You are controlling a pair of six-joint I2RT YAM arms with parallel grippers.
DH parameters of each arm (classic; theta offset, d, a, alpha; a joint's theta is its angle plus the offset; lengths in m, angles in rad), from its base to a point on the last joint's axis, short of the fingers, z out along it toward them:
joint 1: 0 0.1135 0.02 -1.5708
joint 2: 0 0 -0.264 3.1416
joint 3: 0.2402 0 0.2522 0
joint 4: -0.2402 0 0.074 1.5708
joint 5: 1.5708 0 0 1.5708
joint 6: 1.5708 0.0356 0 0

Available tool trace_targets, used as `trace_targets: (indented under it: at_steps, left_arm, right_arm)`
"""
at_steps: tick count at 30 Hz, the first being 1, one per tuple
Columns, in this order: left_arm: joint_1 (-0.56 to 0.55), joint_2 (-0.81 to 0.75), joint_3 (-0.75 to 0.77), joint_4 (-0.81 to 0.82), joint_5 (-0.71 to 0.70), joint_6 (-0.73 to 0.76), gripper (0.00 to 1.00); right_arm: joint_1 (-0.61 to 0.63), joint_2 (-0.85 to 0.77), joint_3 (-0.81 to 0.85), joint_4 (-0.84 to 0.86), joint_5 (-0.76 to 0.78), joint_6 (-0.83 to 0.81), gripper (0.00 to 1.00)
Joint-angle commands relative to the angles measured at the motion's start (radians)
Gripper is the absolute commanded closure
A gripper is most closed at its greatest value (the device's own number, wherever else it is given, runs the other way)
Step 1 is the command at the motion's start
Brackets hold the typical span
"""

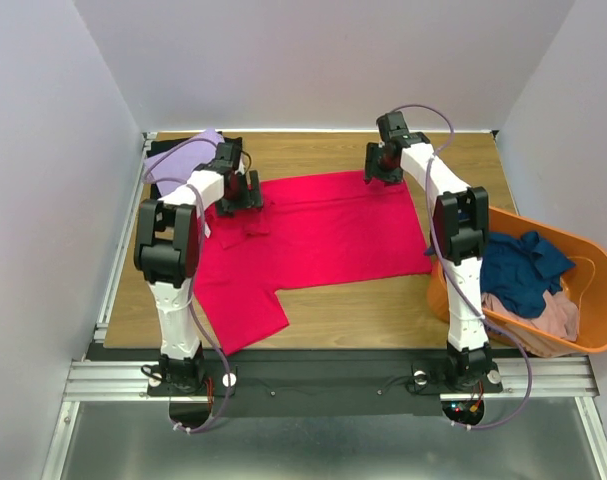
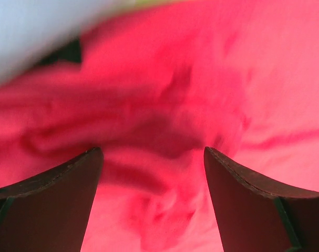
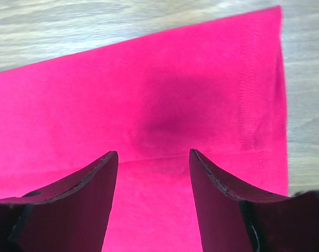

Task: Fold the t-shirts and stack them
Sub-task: Fold the tshirt

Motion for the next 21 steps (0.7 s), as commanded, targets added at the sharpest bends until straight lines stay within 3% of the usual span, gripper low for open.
trace_targets:
  at_steps: [1,6,12,15,21]
  left_arm:
    - [-0.005,-0.248,-0.174,0.07,-0.08,0.006,0.1]
    - [-0.037,-0.551,-0.43,0.152,-0.226,-0.052,0.1]
    - [-0.136,-0.78,-0.643,0.089,-0.381,-0.222,0.1]
    - [-0.243,-0.854,-0.729,0.016,-0.438,-0.38,0.1]
    - [-0.35,-1.007,-0.892,-0.193,-0.473,-0.746,0.1]
  right_arm:
    - [0.003,-0.044,-0.018,0.046,-0.06,-0.04,0.37]
    - [0.058,-0.157,-0.074,0.092,-0.054,-0.053,0.36]
    - [0.095,-0.326,-0.199,0.113,-0.073,-0.011,0.36]
    - [0.095,-0.421,-0.3,0.127,-0.077,-0.006,0.36]
    - [0.094,-0.637,-0.537,0.149,-0.118,-0.004,0.36]
